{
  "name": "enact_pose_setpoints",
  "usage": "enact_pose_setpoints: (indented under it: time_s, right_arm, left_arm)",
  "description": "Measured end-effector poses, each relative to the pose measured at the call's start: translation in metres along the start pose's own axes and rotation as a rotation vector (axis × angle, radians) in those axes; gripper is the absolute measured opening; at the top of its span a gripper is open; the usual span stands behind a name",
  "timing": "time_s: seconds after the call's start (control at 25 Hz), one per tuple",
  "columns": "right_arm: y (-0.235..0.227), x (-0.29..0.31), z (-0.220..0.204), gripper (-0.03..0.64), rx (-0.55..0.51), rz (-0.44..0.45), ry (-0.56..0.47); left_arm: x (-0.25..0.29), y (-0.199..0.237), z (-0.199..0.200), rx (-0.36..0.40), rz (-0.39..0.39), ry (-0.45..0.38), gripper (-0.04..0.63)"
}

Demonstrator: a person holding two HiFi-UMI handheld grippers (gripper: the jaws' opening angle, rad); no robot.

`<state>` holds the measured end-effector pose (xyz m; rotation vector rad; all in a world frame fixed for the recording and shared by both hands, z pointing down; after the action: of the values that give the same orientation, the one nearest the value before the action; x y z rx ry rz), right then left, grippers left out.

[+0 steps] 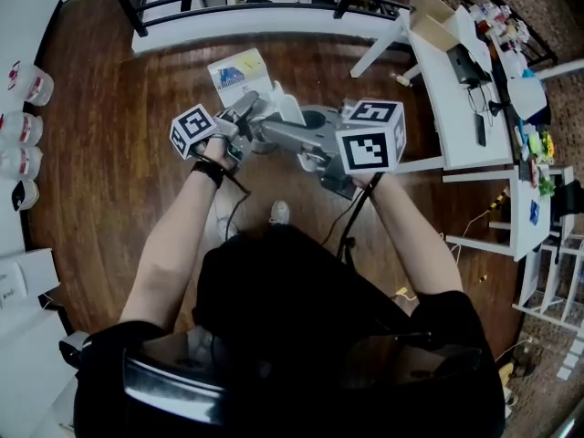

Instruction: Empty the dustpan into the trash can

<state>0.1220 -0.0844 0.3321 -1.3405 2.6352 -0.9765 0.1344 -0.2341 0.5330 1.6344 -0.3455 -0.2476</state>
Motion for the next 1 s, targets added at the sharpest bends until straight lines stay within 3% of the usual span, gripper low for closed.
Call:
enact_pose_setpoints:
  time_s: [0.2,0.32,0.4,0.52,0.68,1.0]
  right_arm:
    - [0.006,-0.034,0.007,0.044,-0.014,-0.060,-0.069]
    - [0.010,-0.053,0.010,0.044,-0.020,-0.092,-0.104]
    - [0.017,-0.068,0.007,0.044,-0.029,-0.113,-0.124]
    - [0.035,-0.093,-0.004,0.047,-0.049,-0.145,-0.143]
    - [0.037,-0.100,-0.006,0.048,-0.063,-0.184,-0.160]
    - [0.055,-0.125,-0.021,0.051,-0.069,-0.234,-0.160]
  left_arm:
    - [0.030,0.005,-0.037,-0.213,-0.017,0.029,0.336]
    - [0.047,0.003,-0.057,-0.292,-0.022,0.050,0.351]
    - [0.053,-0.005,-0.076,-0.313,-0.021,0.087,0.352]
    - [0.054,-0.030,-0.123,-0.349,-0.035,0.209,0.351]
    - [0.089,-0.036,-0.129,-0.346,-0.062,0.182,0.351]
    - [0.093,-0.055,-0.176,-0.378,-0.075,0.286,0.305]
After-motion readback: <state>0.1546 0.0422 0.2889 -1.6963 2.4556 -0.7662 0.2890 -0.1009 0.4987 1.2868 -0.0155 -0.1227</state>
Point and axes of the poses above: the fingertips, and each gripper's own axes: x forward along the fingers, y to its left, z out of its top, the point moved 3 cm from there along -x, backward along the fingers, and after that the axes turned 6 degrees about -y, right-handed, at the moved point
